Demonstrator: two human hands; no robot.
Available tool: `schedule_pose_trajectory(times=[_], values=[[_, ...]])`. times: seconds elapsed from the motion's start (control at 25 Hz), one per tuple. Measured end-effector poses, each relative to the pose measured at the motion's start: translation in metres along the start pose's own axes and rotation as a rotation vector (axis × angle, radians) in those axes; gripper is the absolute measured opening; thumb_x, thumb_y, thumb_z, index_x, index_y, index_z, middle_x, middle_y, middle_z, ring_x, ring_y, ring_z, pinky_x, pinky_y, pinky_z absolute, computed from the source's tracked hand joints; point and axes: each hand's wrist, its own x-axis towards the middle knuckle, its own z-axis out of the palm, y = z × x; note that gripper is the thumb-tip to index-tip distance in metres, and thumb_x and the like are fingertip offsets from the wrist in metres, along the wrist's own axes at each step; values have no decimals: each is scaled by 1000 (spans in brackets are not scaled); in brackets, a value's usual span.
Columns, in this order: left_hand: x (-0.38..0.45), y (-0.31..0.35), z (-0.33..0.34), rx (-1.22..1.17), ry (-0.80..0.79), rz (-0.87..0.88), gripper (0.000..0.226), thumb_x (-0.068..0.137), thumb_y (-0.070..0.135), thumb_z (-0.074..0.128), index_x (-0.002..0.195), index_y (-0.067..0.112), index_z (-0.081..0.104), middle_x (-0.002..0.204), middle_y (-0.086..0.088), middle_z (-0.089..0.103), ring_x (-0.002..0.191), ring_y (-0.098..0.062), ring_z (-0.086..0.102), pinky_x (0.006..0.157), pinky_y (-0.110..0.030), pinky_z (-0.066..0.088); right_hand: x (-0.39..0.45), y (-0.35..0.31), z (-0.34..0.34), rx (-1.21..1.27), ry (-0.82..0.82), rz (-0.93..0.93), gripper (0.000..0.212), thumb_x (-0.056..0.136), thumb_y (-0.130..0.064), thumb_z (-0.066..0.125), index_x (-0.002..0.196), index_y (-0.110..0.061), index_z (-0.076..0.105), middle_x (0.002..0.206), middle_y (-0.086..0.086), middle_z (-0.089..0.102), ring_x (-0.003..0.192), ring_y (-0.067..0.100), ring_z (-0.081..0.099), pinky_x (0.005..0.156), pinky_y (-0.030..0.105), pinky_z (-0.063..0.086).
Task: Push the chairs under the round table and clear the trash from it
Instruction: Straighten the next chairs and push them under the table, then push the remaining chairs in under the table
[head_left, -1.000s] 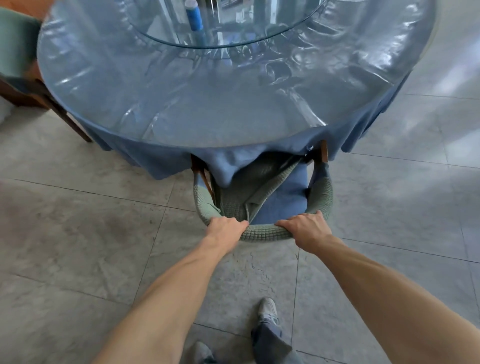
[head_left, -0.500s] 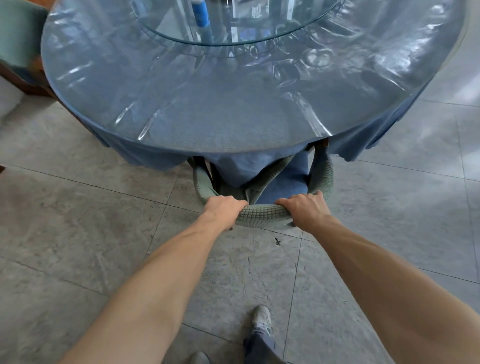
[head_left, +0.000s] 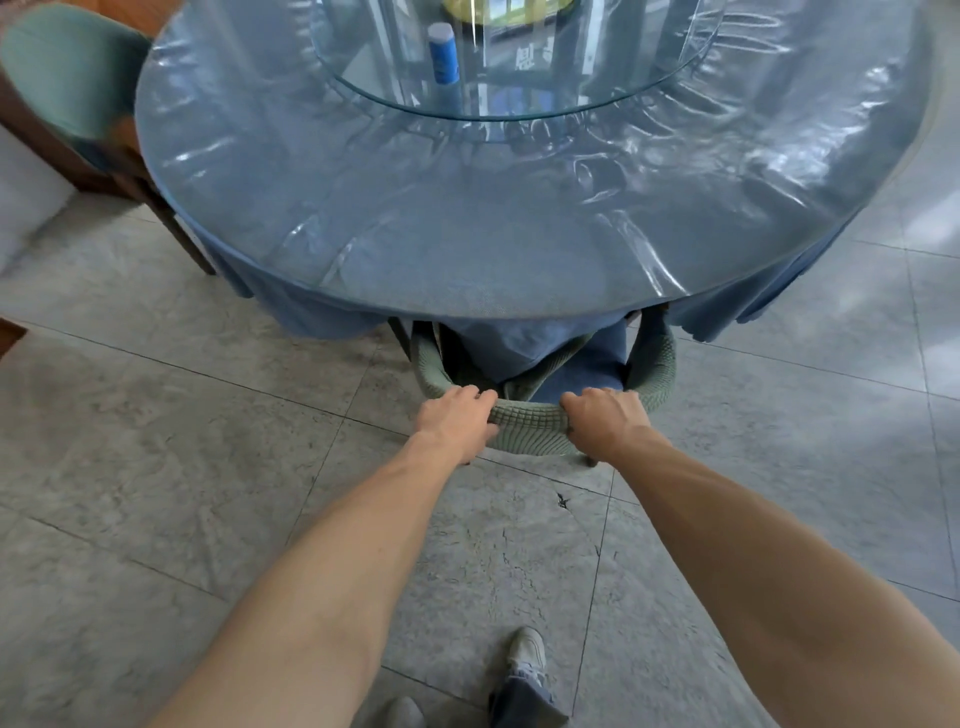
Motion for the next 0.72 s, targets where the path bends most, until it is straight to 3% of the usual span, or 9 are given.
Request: schedule_pose_trajectory(times=[0.12, 0.28, 0.72], values=[[-26, -12, -15, -41, -18, -8, 50, 98, 49, 44, 142, 26, 43, 141, -1, 50, 128, -26, 48, 95, -46, 45, -11, -32, -27, 66, -5, -46, 27, 96, -33, 49, 118, -20, 58, 109, 4, 66, 100, 28, 63, 77, 38, 47], [-73, -66, -35, -74, -55, -40, 53, 96, 59, 42, 138, 28, 50, 134, -3, 58, 122, -26, 54, 94, -42, 46, -27, -92, -70, 60, -19, -125, 37, 99, -42, 46, 134, -31, 51, 123, 3, 65, 110, 28, 62, 85, 41, 50], [-221, -344, -53, -334, 37, -295, 74, 85, 73, 44, 144, 30, 42, 139, -6, 51, 127, -27, 50, 101, -40, 43, -5, -357, -162, -3, 97, -385, 46, 95, -54, 48, 137, -36, 51, 132, -2, 61, 120, 22, 58, 95, 39, 51]])
